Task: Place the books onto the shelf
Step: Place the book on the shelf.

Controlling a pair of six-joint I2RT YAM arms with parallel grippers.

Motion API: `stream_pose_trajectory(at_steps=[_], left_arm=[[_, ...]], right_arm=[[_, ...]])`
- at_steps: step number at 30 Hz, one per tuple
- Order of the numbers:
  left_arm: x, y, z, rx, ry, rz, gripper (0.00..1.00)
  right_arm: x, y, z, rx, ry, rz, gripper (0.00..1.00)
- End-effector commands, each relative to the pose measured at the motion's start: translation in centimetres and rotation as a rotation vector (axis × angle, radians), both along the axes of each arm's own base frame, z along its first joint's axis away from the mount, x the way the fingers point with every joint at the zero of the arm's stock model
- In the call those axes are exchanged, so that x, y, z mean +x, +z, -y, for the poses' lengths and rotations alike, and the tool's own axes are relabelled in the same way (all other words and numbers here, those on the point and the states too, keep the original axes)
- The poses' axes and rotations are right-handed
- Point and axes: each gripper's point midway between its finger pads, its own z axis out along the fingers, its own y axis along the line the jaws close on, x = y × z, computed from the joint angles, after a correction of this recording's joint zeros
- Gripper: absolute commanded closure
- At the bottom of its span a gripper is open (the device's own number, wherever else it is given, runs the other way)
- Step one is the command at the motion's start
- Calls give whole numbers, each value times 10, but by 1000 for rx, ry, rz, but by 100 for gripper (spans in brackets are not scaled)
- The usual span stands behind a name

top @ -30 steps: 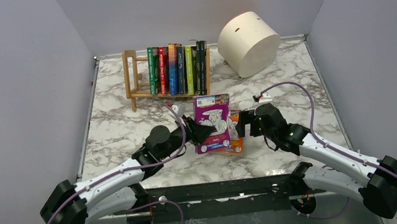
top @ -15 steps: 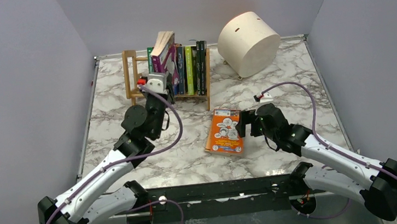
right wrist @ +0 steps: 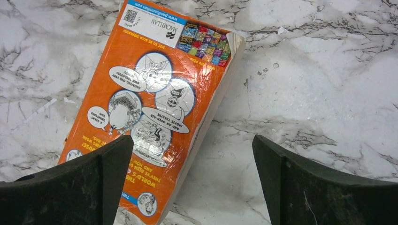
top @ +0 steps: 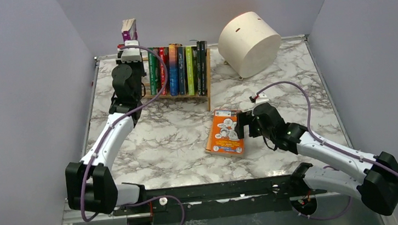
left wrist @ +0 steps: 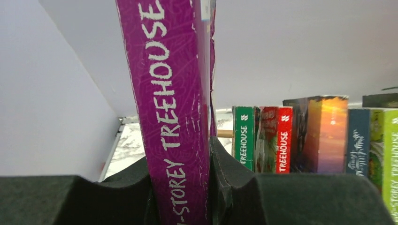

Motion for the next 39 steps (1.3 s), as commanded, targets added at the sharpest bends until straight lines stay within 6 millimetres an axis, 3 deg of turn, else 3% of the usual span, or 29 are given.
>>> stream_pose_trajectory(at_steps=[1,11,24,39], left_arm=[[24,27,4,-75,-104,113,100],[55,-33,6,-89,-154,-1,100],[67,-85,7,-97,-163,-141,100],[77,-121,7,-97,-163,-235,100]], right_arm=[[8,13,-10,16,28,40,3],[10,7,-13,13,27,22,3],[8,-8,-15,7,34,-10,3],[10,-13,-16,-3,32,-21,3]])
